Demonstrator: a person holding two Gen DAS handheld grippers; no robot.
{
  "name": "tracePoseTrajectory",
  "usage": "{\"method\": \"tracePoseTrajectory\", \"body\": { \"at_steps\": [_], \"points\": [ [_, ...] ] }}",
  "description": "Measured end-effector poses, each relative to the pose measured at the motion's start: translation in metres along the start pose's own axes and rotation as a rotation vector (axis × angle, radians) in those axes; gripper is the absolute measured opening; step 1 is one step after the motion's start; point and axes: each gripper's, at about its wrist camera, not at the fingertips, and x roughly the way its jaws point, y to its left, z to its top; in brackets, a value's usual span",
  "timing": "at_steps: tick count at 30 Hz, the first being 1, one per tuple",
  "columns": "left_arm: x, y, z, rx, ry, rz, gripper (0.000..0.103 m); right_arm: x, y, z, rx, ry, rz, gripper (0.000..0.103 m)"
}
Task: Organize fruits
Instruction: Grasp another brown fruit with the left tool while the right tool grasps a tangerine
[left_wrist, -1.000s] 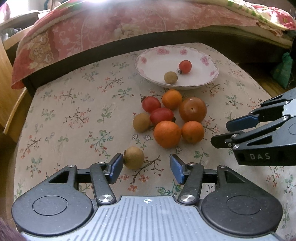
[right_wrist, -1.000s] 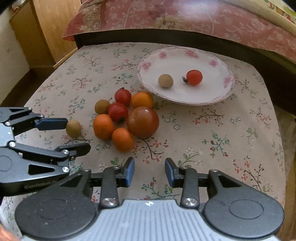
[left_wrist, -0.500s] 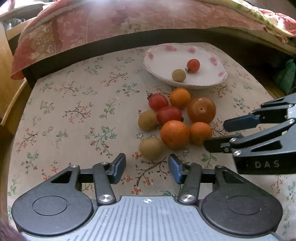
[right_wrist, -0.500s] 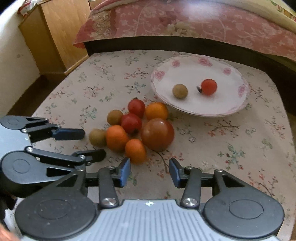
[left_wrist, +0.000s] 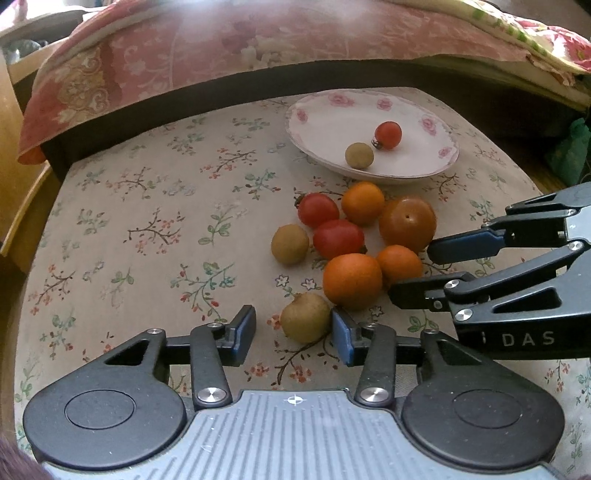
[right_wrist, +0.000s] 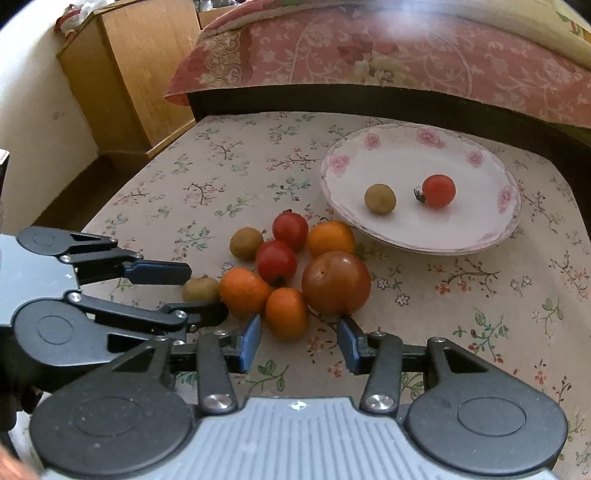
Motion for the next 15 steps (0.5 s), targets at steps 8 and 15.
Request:
{"method": "tracePoseTrajectory", "body": {
  "at_steps": [8, 15],
  "points": [
    [0.0004, -0.0055, 0.0018, 0.017, -0.015, -0.011, 0.036, -0.0008, 0.0021, -0.0022, -0.014, 0.005, 0.014, 0.040],
    [-0.0015, -0.0064, 0.0000, 0.035, -0.017, -0.014, 0.036, 0.0008, 0.0036, -0.0030, -0.011, 0.006, 0.031, 0.037]
  ]
}}
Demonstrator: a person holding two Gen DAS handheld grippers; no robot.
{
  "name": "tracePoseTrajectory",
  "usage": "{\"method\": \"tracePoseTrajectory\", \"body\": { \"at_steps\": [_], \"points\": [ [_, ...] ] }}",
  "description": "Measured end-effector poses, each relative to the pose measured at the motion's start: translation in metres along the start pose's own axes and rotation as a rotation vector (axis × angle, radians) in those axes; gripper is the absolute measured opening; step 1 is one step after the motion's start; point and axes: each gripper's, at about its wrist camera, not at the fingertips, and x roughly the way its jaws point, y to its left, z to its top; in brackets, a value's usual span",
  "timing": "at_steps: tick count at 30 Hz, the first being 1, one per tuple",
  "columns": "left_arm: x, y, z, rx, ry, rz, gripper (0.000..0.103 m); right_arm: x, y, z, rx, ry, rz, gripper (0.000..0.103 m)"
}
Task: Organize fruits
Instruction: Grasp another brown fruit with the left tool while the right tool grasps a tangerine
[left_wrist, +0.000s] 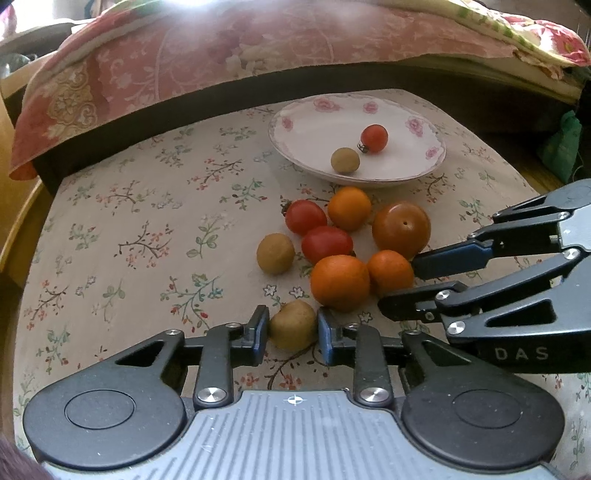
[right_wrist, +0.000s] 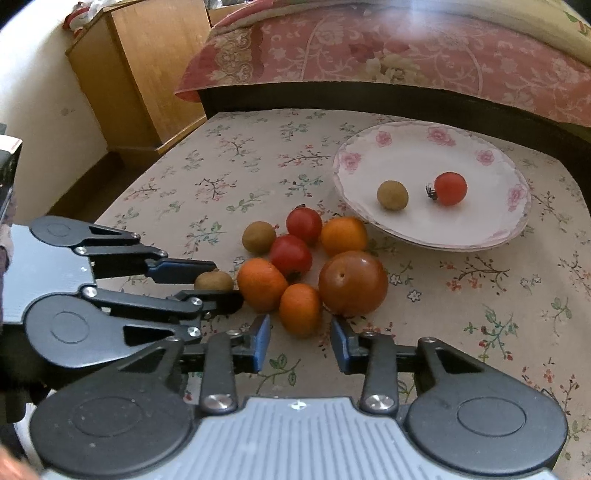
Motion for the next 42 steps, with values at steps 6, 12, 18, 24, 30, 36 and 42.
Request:
{"method": "tracePoseTrajectory", "body": {
  "at_steps": [6, 12, 18, 24, 30, 36, 42],
  "points": [
    [-0.001, -0.001, 0.000, 0.016, -0.002, 0.002, 0.035, 0.004, -0.003, 0.000, 0.013, -0.008, 0.013, 0.037],
    [-0.001, -0.002, 0.000, 0.016, -0.002, 0.007, 0.036, 0.005, -0.004, 0.000, 0.005, -0.012, 0.009, 0.034],
    [-0.002, -0.006, -0.001, 0.032, 0.010, 0.015, 0.036, 0.002, -0.001, -0.001, -0.011, 0.006, 0.001, 0.027],
    [-0.004, -0.006, -0.002, 0.034, 0.018, 0.016, 0.035, -0.007, 0.000, -0.002, -0.016, 0.009, 0.000, 0.027],
    [-0.007, -0.008, 0.002, 0.025, 0.010, -0.005, 0.035, -0.019, -0.007, -0.009, 0.014, 0.025, -0.001, 0.027],
    [-0.011, -0.017, 0.005, 0.029, 0.000, -0.016, 0.035, -0.030, -0.009, -0.010, 0.025, 0.016, -0.021, 0.027],
    [-0.015, -0.022, 0.011, 0.023, -0.015, -0.030, 0.035, -0.040, -0.009, -0.006, 0.025, -0.002, -0.036, 0.027]
  ]
}}
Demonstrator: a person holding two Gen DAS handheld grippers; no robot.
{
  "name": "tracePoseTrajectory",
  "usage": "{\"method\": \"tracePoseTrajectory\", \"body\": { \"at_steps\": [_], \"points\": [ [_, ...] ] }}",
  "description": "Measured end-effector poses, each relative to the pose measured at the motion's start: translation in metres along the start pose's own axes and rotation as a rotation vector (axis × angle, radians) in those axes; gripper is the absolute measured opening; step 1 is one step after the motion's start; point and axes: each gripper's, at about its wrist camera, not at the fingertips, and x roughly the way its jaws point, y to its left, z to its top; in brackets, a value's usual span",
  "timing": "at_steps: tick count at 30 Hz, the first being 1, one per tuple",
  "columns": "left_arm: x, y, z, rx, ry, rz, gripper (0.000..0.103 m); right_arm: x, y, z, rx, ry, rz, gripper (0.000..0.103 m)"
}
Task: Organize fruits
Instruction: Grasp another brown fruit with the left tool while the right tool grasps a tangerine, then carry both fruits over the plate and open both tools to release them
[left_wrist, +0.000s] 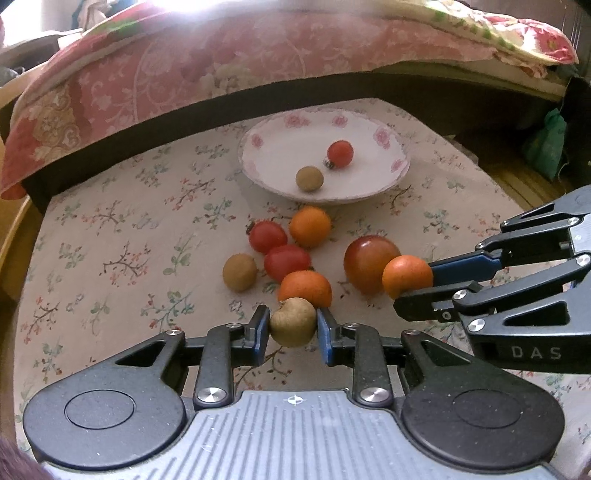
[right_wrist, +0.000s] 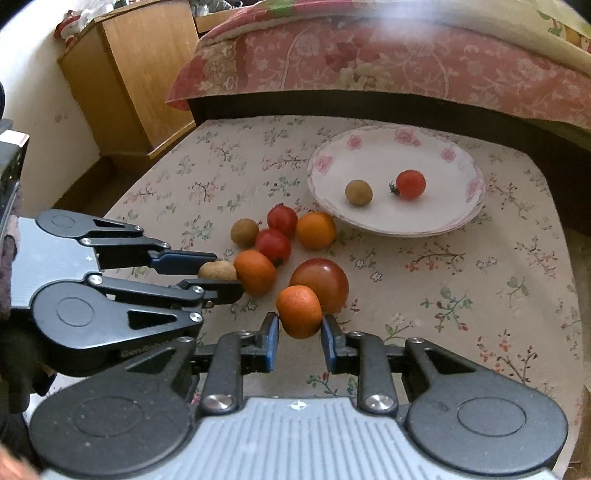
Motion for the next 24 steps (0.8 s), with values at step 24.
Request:
{"method": "tracePoseTrajectory", "body": {
  "at_steps": [24],
  "points": [
    [0.002, -0.013, 0.036, -0.009, -0.054, -0.026, 0.035, -0.009, -0.022, 0.019, 0.038, -0.045, -0.030, 0.027]
  ]
}}
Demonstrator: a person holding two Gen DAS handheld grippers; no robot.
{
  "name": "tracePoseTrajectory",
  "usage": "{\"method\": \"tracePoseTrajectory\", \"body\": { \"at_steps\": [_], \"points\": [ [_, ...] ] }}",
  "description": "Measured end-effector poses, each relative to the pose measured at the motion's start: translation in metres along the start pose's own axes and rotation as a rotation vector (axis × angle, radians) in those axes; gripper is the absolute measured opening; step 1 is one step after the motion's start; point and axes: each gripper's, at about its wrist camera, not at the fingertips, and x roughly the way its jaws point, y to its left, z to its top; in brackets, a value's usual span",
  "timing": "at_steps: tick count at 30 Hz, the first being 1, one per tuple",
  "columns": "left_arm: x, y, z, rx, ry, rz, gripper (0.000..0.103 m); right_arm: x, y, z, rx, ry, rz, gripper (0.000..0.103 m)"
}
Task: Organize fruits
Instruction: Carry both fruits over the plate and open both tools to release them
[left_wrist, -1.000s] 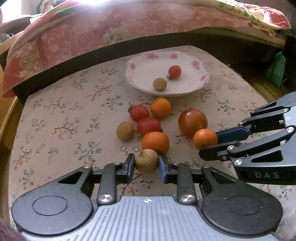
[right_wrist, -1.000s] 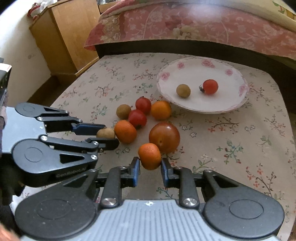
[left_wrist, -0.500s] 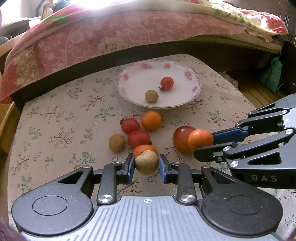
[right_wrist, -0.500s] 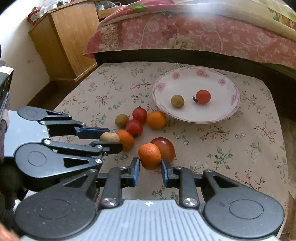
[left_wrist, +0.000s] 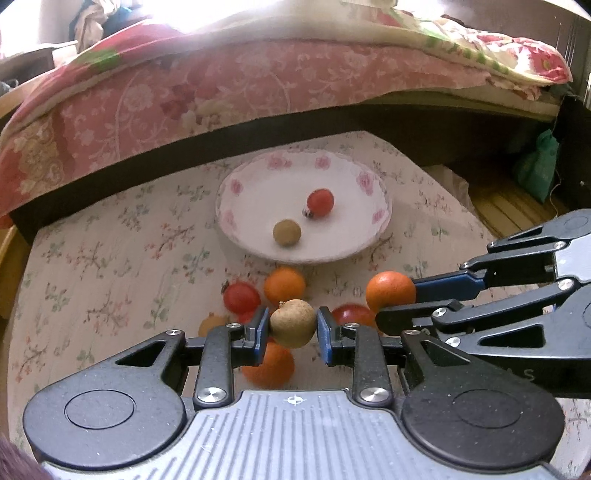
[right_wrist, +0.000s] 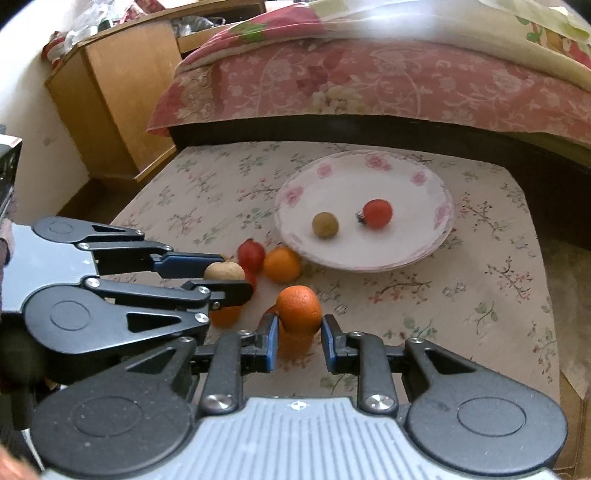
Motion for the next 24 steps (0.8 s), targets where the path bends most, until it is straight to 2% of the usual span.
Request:
{"method": "tracePoseTrajectory", "body": {
  "at_steps": [15, 24],
  "points": [
    [0.037, 0.000, 0.037, -0.011, -0.010, 0.009, 0.035, 0.026, -0.034, 0.025, 0.044, -0.021, -0.056, 0.027],
    [0.056, 0.008, 0.046, -0.037, -0.004, 0.001, 0.034, 0.037, -0.043, 0.035, 0.022, -0.047, -0.077, 0.027]
  ]
}}
